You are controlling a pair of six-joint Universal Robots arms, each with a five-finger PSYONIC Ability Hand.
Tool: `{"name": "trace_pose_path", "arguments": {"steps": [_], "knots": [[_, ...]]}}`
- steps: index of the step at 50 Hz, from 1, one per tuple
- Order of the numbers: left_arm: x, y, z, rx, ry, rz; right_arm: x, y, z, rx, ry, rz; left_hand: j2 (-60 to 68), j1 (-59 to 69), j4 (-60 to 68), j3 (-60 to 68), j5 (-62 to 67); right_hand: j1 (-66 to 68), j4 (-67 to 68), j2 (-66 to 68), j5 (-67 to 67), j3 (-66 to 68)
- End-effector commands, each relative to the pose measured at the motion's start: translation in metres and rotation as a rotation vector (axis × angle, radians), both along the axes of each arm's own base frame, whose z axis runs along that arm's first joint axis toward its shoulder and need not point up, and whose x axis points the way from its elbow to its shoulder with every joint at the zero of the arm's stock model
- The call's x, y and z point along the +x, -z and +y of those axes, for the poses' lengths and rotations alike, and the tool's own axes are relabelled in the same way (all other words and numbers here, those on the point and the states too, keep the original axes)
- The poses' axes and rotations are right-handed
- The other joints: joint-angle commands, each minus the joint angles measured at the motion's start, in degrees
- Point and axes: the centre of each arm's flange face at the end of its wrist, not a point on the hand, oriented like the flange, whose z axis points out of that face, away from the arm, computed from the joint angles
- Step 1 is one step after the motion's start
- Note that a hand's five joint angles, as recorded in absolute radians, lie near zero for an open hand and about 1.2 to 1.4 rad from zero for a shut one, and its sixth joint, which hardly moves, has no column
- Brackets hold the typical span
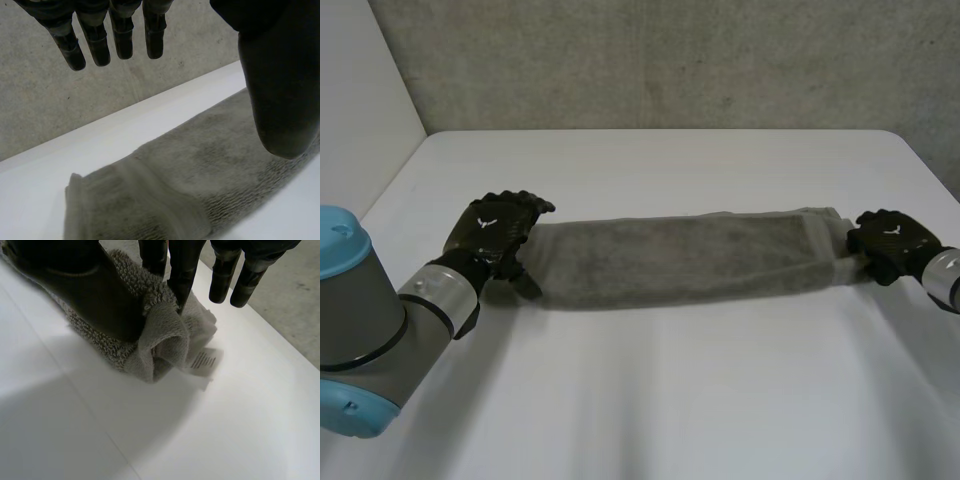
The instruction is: Fold the towel.
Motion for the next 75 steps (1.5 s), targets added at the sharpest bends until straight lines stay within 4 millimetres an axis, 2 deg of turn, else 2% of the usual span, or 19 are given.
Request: {"name": "trace_pose_path", "arguments": {"steps": [1, 5, 14, 16, 17, 19, 20, 22, 23, 25, 30, 31, 32, 33, 34, 43, 51, 61, 75], "knots": [[0.001, 0.000, 0.000, -0.001, -0.005, 0.000, -0.041, -0.022, -0.012, -0.055, 0.094, 0.011, -3.33, -4.70, -3.00, -2.52, -2.73, 6.52, -0.37, 7.02, 4.37, -0.36], [0.002, -0.001, -0.001, -0.003, -0.010, 0.000, -0.086, -0.068, -0.023, -0.200, 0.182, 0.083, -3.33, -4.70, -3.00, -2.52, -2.73, 6.52, -0.37, 7.02, 4.37, -0.36], [0.002, -0.001, 0.002, -0.001, -0.007, -0.001, -0.074, -0.142, -0.027, -0.411, 0.153, 0.132, -3.33, -4.70, -3.00, -2.52, -2.73, 6.52, -0.37, 7.02, 4.37, -0.36], [0.001, -0.001, 0.003, -0.001, -0.004, -0.001, -0.024, -0.169, -0.013, -0.475, 0.051, 0.085, -3.33, -4.70, -3.00, -2.52, -2.73, 6.52, -0.37, 7.02, 4.37, -0.36], [0.001, -0.001, 0.003, -0.001, -0.004, -0.001, -0.024, -0.169, -0.013, -0.475, 0.051, 0.085, -3.33, -4.70, -3.00, -2.52, -2.73, 6.52, -0.37, 7.02, 4.37, -0.36], [0.000, -0.001, 0.004, -0.001, -0.002, -0.001, 0.034, -0.183, 0.009, -0.499, -0.076, 0.019, -3.33, -4.70, -3.00, -2.52, -2.73, 6.52, -0.37, 7.02, 4.37, -0.36], [0.000, -0.001, 0.004, -0.001, -0.002, -0.001, 0.034, -0.183, 0.010, -0.499, -0.077, 0.019, -3.33, -4.70, -3.00, -2.52, -2.73, 6.52, -0.37, 7.02, 4.37, -0.36], [0.001, 0.000, 0.004, 0.001, -0.005, -0.002, 0.099, -0.183, 0.041, -0.486, -0.232, -0.047, -3.33, -4.70, -3.00, -2.52, -2.73, 6.52, -0.37, 7.02, 4.37, -0.36], [0.001, 0.000, 0.004, 0.001, -0.005, -0.002, 0.100, -0.183, 0.042, -0.486, -0.233, -0.047, -3.33, -4.70, -3.00, -2.52, -2.73, 6.52, -0.37, 7.02, 4.37, -0.36], [0.002, 0.000, 0.003, 0.001, -0.008, -0.002, 0.169, -0.170, 0.085, -0.466, -0.408, -0.098, -3.33, -4.70, -3.00, -2.52, -2.73, 6.52, -0.37, 7.02, 4.37, -0.36], [0.002, 0.001, 0.003, 0.003, -0.010, -0.003, 0.237, -0.121, 0.127, -0.409, -0.529, -0.115, -3.33, -4.70, -3.00, -2.52, -2.73, 6.52, -0.37, 7.02, 4.37, -0.36], [0.002, 0.001, 0.004, 0.004, -0.008, -0.003, 0.249, -0.105, 0.135, -0.385, -0.535, -0.105, -3.33, -4.70, -3.00, -2.52, -2.73, -16.90, -0.37, -16.40, -19.05, -0.36], [0.002, 0.001, 0.004, 0.004, -0.008, -0.003, 0.249, -0.105, 0.135, -0.385, -0.535, -0.105, -3.33, -4.70, -3.00, -2.52, -2.73, -17.13, -0.37, -16.64, -19.28, -0.36], [0.002, 0.001, 0.004, 0.004, -0.007, -0.003, 0.259, -0.085, 0.141, -0.351, -0.529, -0.082, -3.33, -4.70, -3.00, -2.52, -2.73, -58.10, -0.37, -57.61, -60.25, -0.36], [0.002, 0.001, 0.004, 0.004, -0.007, -0.003, 0.262, -0.071, 0.142, -0.331, -0.510, -0.051, -3.33, -4.70, -3.00, -2.52, -2.73, -63.48, -0.37, -62.98, -65.63, -0.36], [0.000, 0.004, 0.007, 0.005, 0.004, -0.003, 0.249, -0.063, 0.148, -0.272, -0.465, 0.014, -3.33, -4.70, -3.00, -2.52, -2.73, -63.48, -0.37, -62.98, -65.63, -0.36], [-0.005, 0.005, 0.009, 0.001, 0.021, -0.003, 0.189, -0.090, 0.139, -0.228, -0.344, 0.021, -3.33, -4.70, -3.00, -2.52, -2.73, -63.48, -0.37, -62.98, -65.63, -0.36], [-0.028, 0.000, 0.022, -0.024, 0.099, 0.006, 0.109, -0.062, 0.127, -0.071, -0.194, -0.051, -3.33, -4.70, -3.00, -2.52, -2.73, -63.48, -0.37, -62.98, -65.63, -0.36], [-0.053, 0.005, 0.032, -0.066, 0.175, 0.020, 0.074, -0.021, 0.102, 0.071, -0.086, -0.251, -3.33, -4.70, -3.00, -2.52, -2.73, -30.93, -0.37, -30.43, -33.08, -0.36]]}}
